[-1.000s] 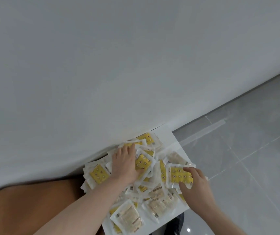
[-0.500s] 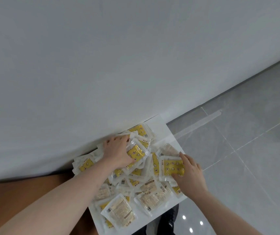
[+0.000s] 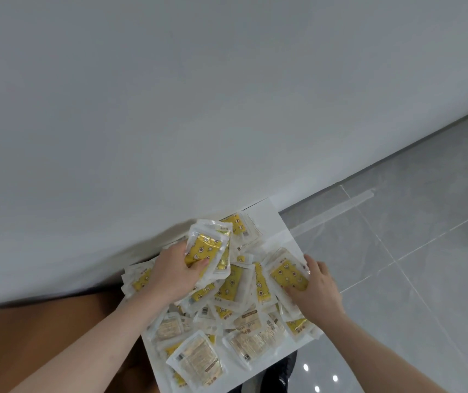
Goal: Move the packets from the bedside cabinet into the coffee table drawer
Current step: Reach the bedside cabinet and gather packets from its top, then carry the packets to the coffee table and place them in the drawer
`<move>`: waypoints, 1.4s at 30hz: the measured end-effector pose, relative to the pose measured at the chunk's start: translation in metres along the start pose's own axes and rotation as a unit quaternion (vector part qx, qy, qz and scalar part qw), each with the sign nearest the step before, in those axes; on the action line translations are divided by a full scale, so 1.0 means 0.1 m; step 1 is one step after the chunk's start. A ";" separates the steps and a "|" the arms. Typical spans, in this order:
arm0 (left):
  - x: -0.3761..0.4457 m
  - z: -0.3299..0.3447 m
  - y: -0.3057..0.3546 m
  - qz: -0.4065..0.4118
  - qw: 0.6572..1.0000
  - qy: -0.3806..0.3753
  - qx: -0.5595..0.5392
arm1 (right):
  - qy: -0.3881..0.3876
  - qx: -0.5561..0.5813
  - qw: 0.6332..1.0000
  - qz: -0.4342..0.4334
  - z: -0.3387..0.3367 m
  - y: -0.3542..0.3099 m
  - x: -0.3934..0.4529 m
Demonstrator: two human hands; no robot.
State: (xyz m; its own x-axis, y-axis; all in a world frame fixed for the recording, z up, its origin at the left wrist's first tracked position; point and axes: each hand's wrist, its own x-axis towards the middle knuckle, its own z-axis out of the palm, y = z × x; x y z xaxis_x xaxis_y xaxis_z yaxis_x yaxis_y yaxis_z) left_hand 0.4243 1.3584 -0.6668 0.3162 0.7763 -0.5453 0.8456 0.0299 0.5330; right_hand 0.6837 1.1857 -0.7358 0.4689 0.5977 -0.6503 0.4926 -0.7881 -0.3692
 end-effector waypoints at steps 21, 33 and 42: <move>-1.17 -0.53 0.65 -0.063 0.988 0.017 -0.142 | 0.025 0.317 0.943 0.098 -0.83 -0.18 -0.76; -2.60 -0.84 1.96 -0.021 0.987 -0.084 -0.133 | 0.036 0.480 0.873 0.079 -1.98 0.02 -3.13; -2.96 -0.64 2.52 0.100 0.967 -0.233 -0.033 | 0.196 0.558 0.799 0.110 -1.84 0.29 -4.35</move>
State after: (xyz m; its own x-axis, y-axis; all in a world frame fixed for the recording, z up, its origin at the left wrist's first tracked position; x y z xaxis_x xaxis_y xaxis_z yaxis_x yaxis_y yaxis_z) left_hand 0.5157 1.1763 -0.3294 0.6433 0.4031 -0.6509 0.7228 -0.0395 0.6899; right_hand 0.6289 0.9298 -0.3418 0.7557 0.2545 -0.6034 -0.4903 -0.3909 -0.7790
